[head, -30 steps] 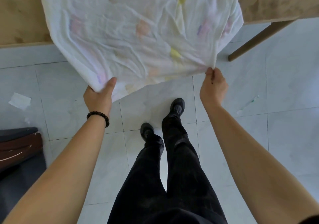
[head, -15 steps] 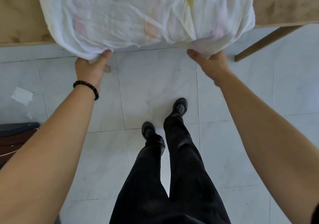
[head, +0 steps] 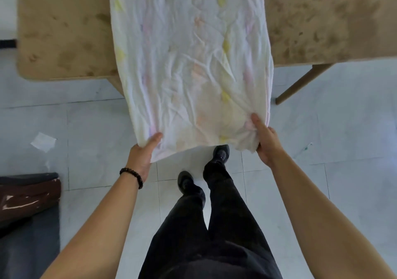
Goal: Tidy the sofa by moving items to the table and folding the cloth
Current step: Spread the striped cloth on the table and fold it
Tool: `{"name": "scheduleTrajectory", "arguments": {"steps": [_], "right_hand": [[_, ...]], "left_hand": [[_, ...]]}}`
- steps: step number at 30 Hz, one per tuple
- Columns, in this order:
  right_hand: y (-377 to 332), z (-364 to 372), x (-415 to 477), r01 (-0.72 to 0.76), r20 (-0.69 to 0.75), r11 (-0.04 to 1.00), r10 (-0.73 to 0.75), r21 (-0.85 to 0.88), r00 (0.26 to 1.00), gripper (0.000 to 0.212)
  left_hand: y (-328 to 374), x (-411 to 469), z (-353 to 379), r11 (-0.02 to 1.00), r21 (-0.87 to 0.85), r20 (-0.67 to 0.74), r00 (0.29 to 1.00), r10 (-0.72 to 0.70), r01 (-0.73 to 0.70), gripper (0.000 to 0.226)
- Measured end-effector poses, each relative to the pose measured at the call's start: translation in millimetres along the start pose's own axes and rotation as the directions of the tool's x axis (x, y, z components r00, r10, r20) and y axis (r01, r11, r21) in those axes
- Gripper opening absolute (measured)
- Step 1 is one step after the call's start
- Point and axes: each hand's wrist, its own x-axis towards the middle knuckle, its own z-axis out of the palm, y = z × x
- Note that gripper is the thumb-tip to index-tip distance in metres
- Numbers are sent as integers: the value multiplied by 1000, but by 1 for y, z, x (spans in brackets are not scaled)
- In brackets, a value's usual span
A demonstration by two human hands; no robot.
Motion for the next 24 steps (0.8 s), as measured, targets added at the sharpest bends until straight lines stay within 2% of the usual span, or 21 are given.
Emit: {"name": "scheduleTrajectory", "arguments": {"steps": [3,5,8,11,15,19,24], "right_hand": [[-24,1,-49,19,-44,1000,-19,14,999,36],[-38,-3,-75,39,-58,999,-38,17,998,43],[-55,-14,-104,46,-59,994,-40,103,997,47],[-68,-23,-122,68,-9,977,-67,202,998,51],[-91,-23,-132,104,133,954,-146,282,980,47],[-115,-14,-125,84,155,937,-144,340,977,41],[-165,7,-83,14,138,930,-70,368,988,30]], "left_hand": [[23,-41,-10,985,-173,51,999,17,-8,44],[39,-68,-14,974,-226,86,995,52,-32,39],[60,-104,-19,963,-260,25,996,85,-76,37],[80,-126,-25,949,-299,11,994,107,-99,35],[113,-138,-23,901,-429,124,984,127,-62,37],[145,-127,-11,875,-484,134,990,54,17,28],[190,-78,9,862,-500,61,996,-58,80,28]]}}
